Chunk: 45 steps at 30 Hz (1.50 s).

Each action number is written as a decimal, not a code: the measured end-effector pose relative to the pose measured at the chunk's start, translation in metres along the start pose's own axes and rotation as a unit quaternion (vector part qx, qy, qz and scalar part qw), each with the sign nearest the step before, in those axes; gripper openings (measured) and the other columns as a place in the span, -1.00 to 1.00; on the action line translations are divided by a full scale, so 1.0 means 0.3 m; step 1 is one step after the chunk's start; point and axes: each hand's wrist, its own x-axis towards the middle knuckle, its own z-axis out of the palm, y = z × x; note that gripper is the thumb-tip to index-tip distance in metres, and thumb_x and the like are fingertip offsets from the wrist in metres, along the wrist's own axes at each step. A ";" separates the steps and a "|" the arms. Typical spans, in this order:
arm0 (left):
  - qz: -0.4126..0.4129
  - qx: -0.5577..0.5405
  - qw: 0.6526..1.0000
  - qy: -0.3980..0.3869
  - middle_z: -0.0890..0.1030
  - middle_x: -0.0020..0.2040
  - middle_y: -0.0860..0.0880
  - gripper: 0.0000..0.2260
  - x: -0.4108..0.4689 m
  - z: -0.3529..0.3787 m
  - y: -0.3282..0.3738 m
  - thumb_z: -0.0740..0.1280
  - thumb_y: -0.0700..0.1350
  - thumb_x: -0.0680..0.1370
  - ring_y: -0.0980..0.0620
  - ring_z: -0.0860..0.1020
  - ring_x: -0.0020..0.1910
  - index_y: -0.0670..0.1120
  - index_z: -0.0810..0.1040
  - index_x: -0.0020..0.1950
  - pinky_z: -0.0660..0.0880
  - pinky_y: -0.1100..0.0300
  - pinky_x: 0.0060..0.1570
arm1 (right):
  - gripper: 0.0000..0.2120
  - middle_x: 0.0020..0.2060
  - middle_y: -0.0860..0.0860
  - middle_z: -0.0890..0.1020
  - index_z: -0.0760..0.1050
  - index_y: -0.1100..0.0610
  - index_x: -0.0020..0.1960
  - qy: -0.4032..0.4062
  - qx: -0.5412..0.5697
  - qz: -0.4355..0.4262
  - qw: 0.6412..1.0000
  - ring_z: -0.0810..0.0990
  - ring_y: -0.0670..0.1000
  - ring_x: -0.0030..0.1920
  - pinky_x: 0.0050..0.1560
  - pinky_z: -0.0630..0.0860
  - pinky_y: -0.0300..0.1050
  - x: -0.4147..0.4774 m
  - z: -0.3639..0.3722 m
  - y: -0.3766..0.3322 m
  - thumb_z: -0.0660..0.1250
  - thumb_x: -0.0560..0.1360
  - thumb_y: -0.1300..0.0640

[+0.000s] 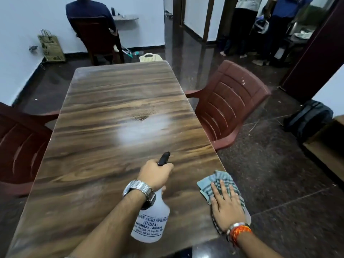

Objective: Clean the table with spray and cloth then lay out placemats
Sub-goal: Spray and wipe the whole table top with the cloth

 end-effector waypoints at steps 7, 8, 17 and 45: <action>-0.020 0.019 1.000 -0.005 0.42 -0.62 0.07 -0.80 -0.266 -0.023 -0.229 0.33 -0.07 0.43 -0.08 0.56 -0.53 -0.05 0.39 -0.35 0.41 0.23 -0.40 | -0.36 0.55 -0.06 -0.01 -0.06 -0.17 0.53 -0.020 0.027 0.034 0.999 -0.03 0.17 0.52 0.48 -0.06 0.12 -0.162 0.049 -0.200 -0.32 0.46 -0.20; -0.028 0.018 0.999 0.000 0.43 -0.62 0.07 -0.81 -0.293 -0.040 -0.266 0.34 -0.07 0.44 -0.07 0.53 -0.56 -0.06 0.40 -0.33 0.44 0.22 -0.38 | -0.34 0.54 -0.05 0.03 -0.02 -0.17 0.53 -0.019 0.030 0.014 0.999 0.00 0.19 0.52 0.47 -0.02 0.14 -0.192 0.058 -0.258 -0.32 0.44 -0.21; -0.046 0.045 0.996 0.056 0.49 -0.50 0.00 -0.72 -0.436 -0.162 -0.442 0.35 -0.06 0.48 -0.07 0.47 -0.43 -0.06 0.39 -0.40 0.29 0.14 -0.38 | -0.49 0.55 -0.07 -0.02 0.10 -0.16 0.50 -0.077 0.025 -0.265 0.961 -0.09 0.15 0.53 0.47 -0.20 0.09 -0.374 0.149 -0.657 -0.10 0.56 -0.16; -0.111 -0.066 0.978 0.162 0.58 -0.34 -0.09 -0.83 -0.634 -0.632 -0.816 0.33 -0.16 0.51 0.19 0.46 -0.63 -0.17 0.50 -0.27 0.34 0.36 -0.61 | -0.44 0.54 -0.01 0.04 0.07 -0.15 0.52 -0.046 0.011 -0.193 0.980 0.00 0.25 0.51 0.44 -0.05 0.24 -0.560 0.248 -1.170 -0.05 0.52 -0.13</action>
